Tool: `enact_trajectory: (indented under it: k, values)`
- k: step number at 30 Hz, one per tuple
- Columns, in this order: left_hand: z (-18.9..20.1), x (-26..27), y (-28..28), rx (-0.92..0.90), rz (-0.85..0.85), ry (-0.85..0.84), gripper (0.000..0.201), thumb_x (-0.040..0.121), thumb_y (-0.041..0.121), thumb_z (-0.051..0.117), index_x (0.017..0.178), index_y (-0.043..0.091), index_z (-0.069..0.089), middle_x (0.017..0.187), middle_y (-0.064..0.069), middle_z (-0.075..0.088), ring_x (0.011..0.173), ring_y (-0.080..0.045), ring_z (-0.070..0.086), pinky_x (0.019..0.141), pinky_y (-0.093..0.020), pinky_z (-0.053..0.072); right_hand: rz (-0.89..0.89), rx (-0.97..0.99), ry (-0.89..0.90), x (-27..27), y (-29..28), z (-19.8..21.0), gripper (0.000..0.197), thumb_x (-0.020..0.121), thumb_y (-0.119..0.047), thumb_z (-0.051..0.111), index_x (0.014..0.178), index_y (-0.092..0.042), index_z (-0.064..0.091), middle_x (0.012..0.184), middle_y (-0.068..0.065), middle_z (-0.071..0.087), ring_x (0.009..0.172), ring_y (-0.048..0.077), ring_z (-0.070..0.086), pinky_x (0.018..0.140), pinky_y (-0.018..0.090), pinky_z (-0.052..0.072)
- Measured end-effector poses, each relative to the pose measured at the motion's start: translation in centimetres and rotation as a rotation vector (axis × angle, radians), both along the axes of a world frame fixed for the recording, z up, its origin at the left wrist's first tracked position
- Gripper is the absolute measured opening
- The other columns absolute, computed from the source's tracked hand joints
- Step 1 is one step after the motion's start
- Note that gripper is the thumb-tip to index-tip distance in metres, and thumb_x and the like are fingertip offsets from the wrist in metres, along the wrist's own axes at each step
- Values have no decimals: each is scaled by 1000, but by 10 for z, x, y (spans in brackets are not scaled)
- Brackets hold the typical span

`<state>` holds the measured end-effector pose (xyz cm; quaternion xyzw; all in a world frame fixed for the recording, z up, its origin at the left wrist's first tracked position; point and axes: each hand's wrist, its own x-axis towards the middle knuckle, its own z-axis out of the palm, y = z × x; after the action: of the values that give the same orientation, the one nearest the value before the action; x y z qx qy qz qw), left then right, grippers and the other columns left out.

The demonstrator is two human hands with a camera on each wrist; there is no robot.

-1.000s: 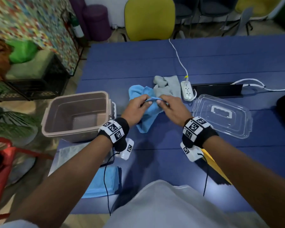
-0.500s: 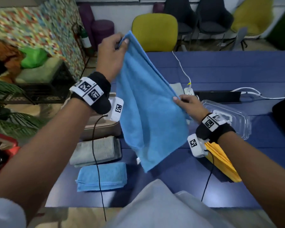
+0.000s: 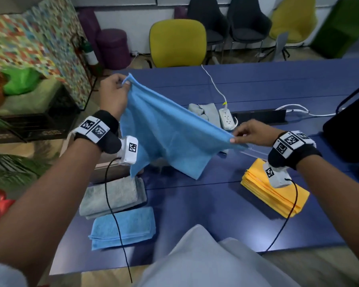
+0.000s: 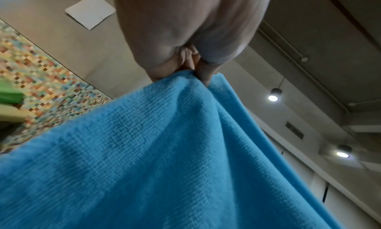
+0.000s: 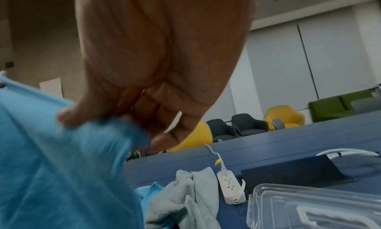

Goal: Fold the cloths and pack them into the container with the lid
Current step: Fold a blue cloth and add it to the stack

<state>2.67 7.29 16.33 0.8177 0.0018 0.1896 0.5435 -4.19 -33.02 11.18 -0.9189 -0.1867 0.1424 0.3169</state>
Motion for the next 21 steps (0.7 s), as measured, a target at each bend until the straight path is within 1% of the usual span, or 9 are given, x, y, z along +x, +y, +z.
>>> enact_trajectory:
  k: [1,3,4,6,9,11,14,18,21]
  values:
    - [-3,-1,-1,-4,4,4,22,93,15,53,74,26,57,71,3,58,65,-9,52,60,-24,41,40,-58,41,0,-3,-3,19,84,-32,70,85,-14,74,71,-1,67,62,1,53,61,20,45]
    - [-10,-2,-3,2,22,28,26,96,15,52,73,27,53,70,5,55,62,-6,48,58,-22,39,-85,-20,65,3,-2,-8,19,88,-24,68,90,-6,71,76,5,64,65,5,57,58,18,49]
    - [-13,-3,-4,0,35,40,27,96,16,52,71,27,51,68,6,52,60,-4,45,58,-23,37,-238,90,49,4,3,-9,19,90,-23,65,89,-4,69,77,7,62,66,9,59,57,19,52]
    - [-20,-5,-8,-1,55,64,30,96,23,55,67,25,49,64,6,48,57,-5,41,58,-26,35,-562,376,-5,6,16,-9,19,93,-24,60,82,-10,63,73,7,59,58,11,59,52,24,53]
    - [-25,-13,-22,-8,107,60,33,91,28,62,61,24,49,59,6,48,55,-7,41,60,-26,36,-827,598,-22,11,41,3,24,90,-27,61,70,-18,52,65,8,52,41,10,49,46,24,44]
    - [-25,-22,-39,-66,110,27,33,88,23,65,59,22,49,57,5,48,54,-8,41,59,-26,36,-846,597,-51,11,59,12,26,81,-31,66,63,-18,53,63,9,50,45,16,47,47,25,41]
    - [-22,-44,-74,-85,32,-23,24,88,19,66,67,15,54,59,5,52,57,-9,45,56,-23,39,-740,575,-41,8,91,25,30,75,-33,70,57,-19,49,54,3,41,43,17,48,43,24,33]
    - [-19,-67,-111,-112,-99,-77,23,87,13,68,72,25,55,64,8,60,61,-6,54,60,-20,46,-654,787,53,6,128,41,28,76,-21,78,84,-17,52,64,5,57,44,15,53,40,24,37]
    - [-21,-75,-124,-125,-164,-73,10,88,14,68,83,20,62,72,7,69,68,-7,64,65,-24,52,-509,823,46,2,139,49,18,82,-21,74,90,-10,63,64,7,62,51,15,58,45,23,42]
